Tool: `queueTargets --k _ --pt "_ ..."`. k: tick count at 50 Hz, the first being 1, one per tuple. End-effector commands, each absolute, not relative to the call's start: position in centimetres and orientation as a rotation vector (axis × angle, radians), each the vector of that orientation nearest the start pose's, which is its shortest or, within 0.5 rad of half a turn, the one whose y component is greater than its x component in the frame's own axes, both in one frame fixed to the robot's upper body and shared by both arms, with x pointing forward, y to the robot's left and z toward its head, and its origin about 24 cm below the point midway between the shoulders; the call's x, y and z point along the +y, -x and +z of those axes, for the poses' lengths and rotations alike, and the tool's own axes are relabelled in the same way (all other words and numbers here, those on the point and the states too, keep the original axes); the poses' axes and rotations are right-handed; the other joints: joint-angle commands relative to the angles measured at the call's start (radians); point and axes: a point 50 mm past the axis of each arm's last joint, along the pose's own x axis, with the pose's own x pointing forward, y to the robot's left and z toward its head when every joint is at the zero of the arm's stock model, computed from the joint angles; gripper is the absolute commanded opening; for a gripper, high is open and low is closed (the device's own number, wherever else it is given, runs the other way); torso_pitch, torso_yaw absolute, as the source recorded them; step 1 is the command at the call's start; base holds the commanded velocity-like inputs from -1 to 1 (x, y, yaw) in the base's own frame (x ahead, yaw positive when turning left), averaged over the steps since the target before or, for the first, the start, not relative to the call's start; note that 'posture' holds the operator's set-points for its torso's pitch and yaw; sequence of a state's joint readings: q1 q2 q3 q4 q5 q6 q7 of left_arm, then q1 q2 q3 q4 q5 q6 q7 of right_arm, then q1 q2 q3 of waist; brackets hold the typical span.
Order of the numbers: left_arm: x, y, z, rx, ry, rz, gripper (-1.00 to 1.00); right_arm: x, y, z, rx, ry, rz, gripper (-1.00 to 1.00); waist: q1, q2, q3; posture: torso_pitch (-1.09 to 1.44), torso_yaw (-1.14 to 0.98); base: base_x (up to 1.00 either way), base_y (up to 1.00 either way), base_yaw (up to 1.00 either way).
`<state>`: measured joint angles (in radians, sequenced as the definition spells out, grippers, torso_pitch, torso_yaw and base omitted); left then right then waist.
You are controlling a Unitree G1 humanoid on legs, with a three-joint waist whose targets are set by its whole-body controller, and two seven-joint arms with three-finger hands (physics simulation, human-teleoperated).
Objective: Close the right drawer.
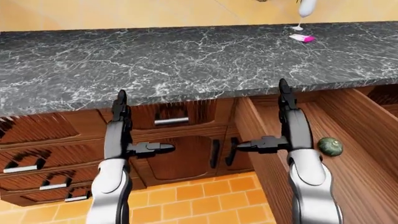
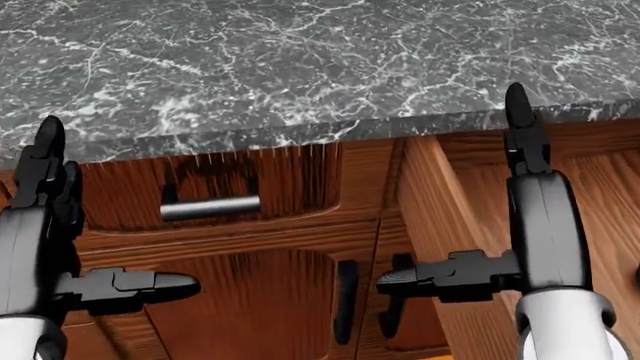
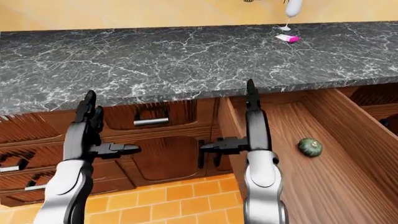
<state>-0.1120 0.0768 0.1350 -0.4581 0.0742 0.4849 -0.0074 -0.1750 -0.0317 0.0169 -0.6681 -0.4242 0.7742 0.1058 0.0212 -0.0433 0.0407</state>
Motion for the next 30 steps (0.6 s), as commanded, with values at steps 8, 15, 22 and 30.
queueTargets --k 8,15,22,30 --pt "17.97 -25.23 15.04 -0.177 -0.137 0.117 1.00 -16.02 -23.99 17.65 -0.155 0.338 -0.145 1.00 -0.007 0.038 -0.046 0.00 0.00 0.00 0.00 0.00" --pt "17.84 -25.32 15.18 -0.179 -0.139 0.112 1.00 -15.99 -23.81 17.78 -0.166 0.295 -0.122 1.00 -0.010 0.050 -0.049 0.00 0.00 0.00 0.00 0.00" --pt "17.93 -25.40 15.00 -0.176 -0.135 0.115 1.00 -15.80 -23.68 17.91 -0.164 0.259 -0.091 1.00 -0.027 0.048 -0.045 0.00 0.00 -0.06 0.00 -0.08" --pt "17.98 -25.25 15.07 -0.177 -0.136 0.119 1.00 -15.99 -23.47 17.85 -0.157 0.261 -0.103 1.00 -0.031 -0.012 -0.037 0.00 0.00 -0.71 0.00 -0.84"
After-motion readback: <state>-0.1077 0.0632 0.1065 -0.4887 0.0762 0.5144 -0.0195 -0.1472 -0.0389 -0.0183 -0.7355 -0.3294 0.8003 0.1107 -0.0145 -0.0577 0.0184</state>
